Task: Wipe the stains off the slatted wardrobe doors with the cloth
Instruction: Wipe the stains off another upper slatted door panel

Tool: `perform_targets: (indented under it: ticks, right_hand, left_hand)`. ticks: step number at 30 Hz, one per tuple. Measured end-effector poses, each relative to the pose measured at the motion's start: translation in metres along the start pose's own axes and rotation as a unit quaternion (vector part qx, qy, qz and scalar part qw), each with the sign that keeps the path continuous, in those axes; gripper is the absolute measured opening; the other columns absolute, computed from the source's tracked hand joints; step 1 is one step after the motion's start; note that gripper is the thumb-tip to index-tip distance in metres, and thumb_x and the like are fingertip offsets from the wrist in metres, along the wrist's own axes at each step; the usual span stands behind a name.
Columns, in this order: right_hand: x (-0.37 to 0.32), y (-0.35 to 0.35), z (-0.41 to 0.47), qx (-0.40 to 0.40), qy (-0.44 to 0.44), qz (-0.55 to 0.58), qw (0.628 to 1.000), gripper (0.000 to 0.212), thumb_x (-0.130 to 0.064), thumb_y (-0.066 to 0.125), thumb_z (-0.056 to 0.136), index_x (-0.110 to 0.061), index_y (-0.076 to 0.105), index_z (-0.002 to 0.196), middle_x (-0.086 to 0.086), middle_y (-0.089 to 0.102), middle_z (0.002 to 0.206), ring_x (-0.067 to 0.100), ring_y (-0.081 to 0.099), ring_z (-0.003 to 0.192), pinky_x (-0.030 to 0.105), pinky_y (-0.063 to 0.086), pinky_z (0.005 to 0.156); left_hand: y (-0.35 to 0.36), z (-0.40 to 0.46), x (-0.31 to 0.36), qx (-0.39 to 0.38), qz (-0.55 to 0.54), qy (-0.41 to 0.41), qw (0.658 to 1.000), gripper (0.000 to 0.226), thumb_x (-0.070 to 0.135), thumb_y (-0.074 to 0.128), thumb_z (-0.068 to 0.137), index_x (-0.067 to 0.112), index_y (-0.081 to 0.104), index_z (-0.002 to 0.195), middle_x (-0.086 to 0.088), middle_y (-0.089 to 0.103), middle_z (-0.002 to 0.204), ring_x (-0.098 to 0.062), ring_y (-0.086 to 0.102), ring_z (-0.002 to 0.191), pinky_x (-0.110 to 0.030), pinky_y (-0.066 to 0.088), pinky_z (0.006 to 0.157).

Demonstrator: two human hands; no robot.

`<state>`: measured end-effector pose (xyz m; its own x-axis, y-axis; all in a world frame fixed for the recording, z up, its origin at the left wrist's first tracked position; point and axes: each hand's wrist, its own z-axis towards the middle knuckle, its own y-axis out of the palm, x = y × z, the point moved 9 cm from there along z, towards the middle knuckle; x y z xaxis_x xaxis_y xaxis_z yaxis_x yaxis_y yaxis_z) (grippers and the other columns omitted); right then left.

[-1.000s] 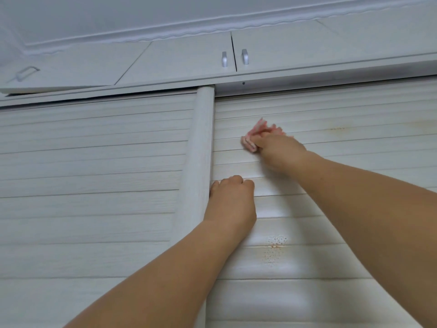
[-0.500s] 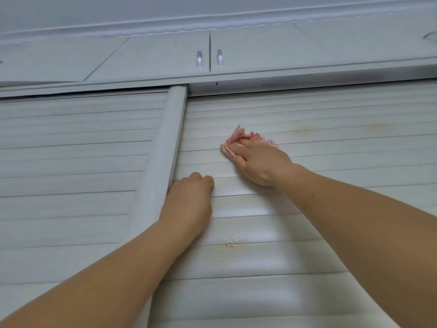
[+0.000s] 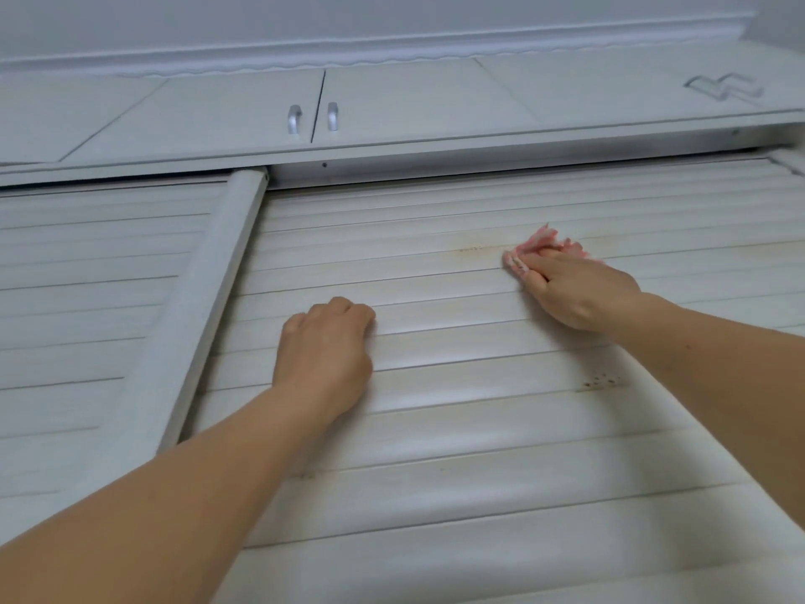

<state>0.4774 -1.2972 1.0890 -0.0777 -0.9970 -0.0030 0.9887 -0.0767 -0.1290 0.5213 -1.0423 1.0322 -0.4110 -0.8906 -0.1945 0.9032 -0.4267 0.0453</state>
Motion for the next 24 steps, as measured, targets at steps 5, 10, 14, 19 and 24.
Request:
perform_targets:
  ticks: [5, 10, 14, 19, 24]
  right_hand:
    - [0.059, -0.016, -0.002, 0.046, 0.084, -0.081, 0.992, 0.06, -0.05, 0.005, 0.098, -0.024, 0.027, 0.148, 0.001, 0.014, 0.158, 0.028, 0.005, 0.145, 0.05, 0.013, 0.116]
    - [0.041, -0.002, 0.004, 0.043, 0.105, -0.053, 0.992, 0.064, -0.045, 0.006, 0.095, -0.012, 0.028, 0.146, 0.009, 0.022, 0.155, 0.035, 0.015, 0.142, 0.059, 0.023, 0.109]
    - [-0.026, 0.012, 0.012, 0.048, -0.013, -0.028, 0.998, 0.059, -0.044, 0.008, 0.098, -0.017, 0.027, 0.147, 0.005, 0.024, 0.155, 0.033, 0.016, 0.143, 0.058, 0.019, 0.11]
    - [-0.103, 0.028, 0.023, -0.009, -0.125, 0.007, 0.992, 0.053, -0.041, 0.01, 0.1, -0.025, 0.021, 0.149, -0.002, 0.01, 0.159, 0.031, 0.002, 0.145, 0.06, 0.01, 0.112]
    - [-0.105, 0.021, 0.023, 0.008, -0.146, -0.024, 0.989, 0.047, -0.039, 0.015, 0.101, -0.032, 0.025, 0.147, -0.008, 0.014, 0.157, 0.023, 0.009, 0.144, 0.054, 0.015, 0.112]
  left_hand:
    - [0.031, 0.018, 0.043, -0.091, -0.041, 0.02, 0.995, 0.051, 0.018, 0.028, 0.097, 0.022, 0.023, 0.147, 0.003, 0.015, 0.156, -0.015, 0.009, 0.144, -0.043, 0.003, 0.117]
    - [0.039, 0.023, 0.05, -0.076, -0.049, 0.015, 0.996, 0.049, 0.026, 0.025, 0.097, 0.023, 0.025, 0.146, 0.002, 0.018, 0.155, -0.015, 0.009, 0.143, -0.046, 0.005, 0.116]
    - [0.035, 0.02, 0.049, -0.054, -0.064, 0.019, 0.996, 0.049, 0.024, 0.027, 0.097, 0.025, 0.027, 0.146, 0.006, 0.02, 0.155, -0.013, 0.01, 0.143, -0.042, 0.005, 0.117]
    - [0.028, 0.02, 0.049, -0.034, -0.06, 0.034, 0.997, 0.046, 0.021, 0.029, 0.096, 0.025, 0.036, 0.141, 0.005, 0.031, 0.149, -0.012, 0.019, 0.139, -0.036, 0.011, 0.113]
    - [0.024, 0.021, 0.047, -0.021, -0.047, 0.039, 0.998, 0.045, 0.022, 0.029, 0.096, 0.029, 0.039, 0.14, 0.006, 0.034, 0.148, -0.013, 0.027, 0.135, -0.031, 0.018, 0.11]
